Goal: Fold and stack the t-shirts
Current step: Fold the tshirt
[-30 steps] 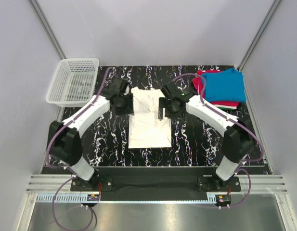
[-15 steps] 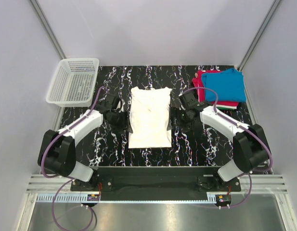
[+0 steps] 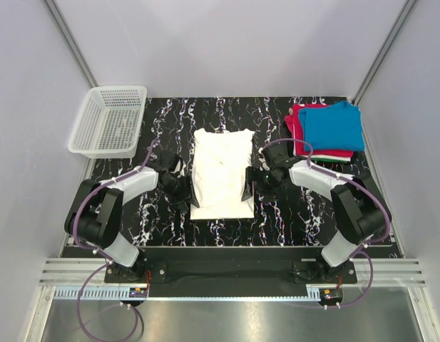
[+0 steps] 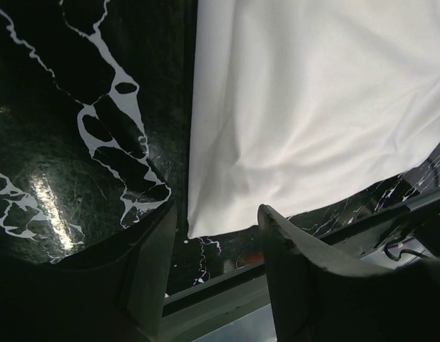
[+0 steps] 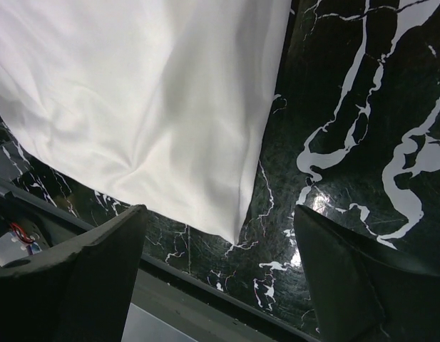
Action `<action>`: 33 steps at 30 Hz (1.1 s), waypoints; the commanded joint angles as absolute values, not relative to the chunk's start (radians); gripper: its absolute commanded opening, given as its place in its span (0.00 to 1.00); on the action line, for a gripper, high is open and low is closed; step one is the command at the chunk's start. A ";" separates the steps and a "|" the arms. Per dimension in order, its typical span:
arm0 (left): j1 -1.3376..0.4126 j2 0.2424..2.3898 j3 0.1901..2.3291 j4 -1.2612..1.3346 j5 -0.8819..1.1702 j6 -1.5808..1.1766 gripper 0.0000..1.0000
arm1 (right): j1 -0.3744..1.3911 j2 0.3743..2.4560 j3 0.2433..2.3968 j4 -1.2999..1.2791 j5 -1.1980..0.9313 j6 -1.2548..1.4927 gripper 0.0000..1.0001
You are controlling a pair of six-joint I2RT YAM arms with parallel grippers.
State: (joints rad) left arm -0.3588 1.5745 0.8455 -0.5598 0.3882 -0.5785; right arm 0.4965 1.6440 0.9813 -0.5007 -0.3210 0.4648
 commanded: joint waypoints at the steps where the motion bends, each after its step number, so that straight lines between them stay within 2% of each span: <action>1: -0.350 1.555 0.841 -0.545 0.380 -0.601 0.55 | 0.500 1.660 0.963 -0.448 -0.360 0.443 0.91; 22: -0.348 1.617 0.795 -0.526 0.316 -0.589 0.54 | 0.500 1.746 0.842 -0.278 -0.465 0.468 0.91; 33: -0.348 1.654 0.799 -0.546 0.290 -0.560 0.54 | 0.500 1.740 0.811 -0.322 -0.385 0.465 0.89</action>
State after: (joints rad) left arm -0.3466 1.5948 0.8272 -0.5552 0.3706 -0.6029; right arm 0.4953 1.6936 0.8635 -0.2222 -0.5495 0.5053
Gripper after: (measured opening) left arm 0.535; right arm 0.889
